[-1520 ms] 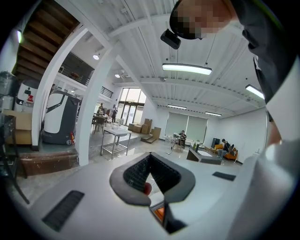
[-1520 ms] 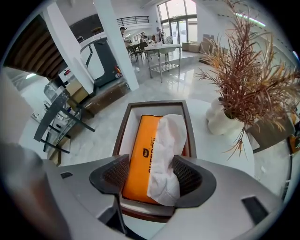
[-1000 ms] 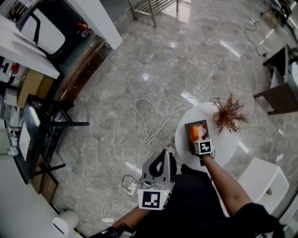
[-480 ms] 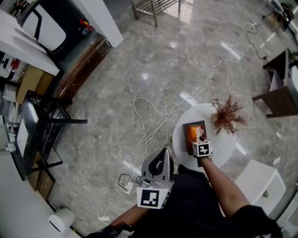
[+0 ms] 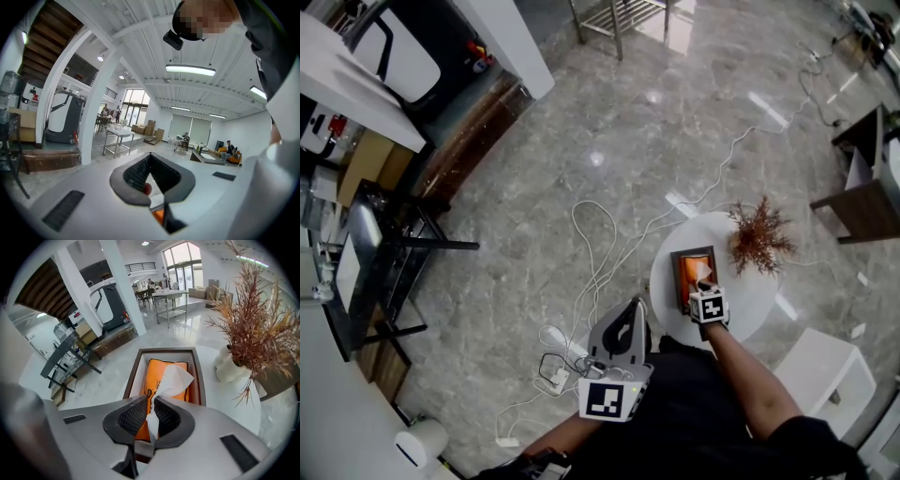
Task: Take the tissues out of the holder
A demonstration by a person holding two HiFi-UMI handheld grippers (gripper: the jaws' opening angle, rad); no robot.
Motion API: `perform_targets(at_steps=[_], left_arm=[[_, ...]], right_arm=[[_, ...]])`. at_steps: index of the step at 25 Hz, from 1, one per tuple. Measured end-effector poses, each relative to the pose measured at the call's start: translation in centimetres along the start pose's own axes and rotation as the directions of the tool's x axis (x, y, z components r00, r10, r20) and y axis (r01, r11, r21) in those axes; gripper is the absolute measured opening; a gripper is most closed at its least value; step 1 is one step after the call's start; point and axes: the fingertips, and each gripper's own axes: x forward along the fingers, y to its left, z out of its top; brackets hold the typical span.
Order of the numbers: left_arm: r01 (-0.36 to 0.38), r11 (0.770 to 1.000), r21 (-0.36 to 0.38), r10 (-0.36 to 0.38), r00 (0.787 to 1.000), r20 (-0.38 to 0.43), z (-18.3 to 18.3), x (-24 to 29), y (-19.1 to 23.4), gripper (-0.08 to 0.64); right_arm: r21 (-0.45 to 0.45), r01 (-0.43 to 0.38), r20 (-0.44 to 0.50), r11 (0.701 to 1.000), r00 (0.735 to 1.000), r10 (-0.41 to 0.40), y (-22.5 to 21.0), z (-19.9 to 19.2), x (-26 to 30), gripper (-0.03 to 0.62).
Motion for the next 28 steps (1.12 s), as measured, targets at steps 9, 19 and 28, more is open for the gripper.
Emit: perform_targets(at_steps=[9, 19, 28], left_arm=[[0.004, 1.000, 0.001, -0.004, 1.000, 0.012, 0.0, -0.6, -0.8, 0.000], [0.016, 1.000, 0.004, -0.016, 0.999, 0.033, 0.2, -1.5, -1.3, 0.000], [0.065, 0.997, 0.042, -0.067, 0.997, 0.047, 0.9, -2.0, -3.0, 0.000]], right_arm=[[-0.008, 0.025, 0.009, 1.000, 1.000, -0.025, -0.5, -0.2, -1.3, 0.035], [-0.001, 0.036, 0.035, 0.999, 0.999, -0.036, -0.2, 0.4, -2.8, 0.032], [0.012, 0.051, 0.074, 0.999, 0.996, -0.051, 0.2, 0.6, -4.7, 0.032]])
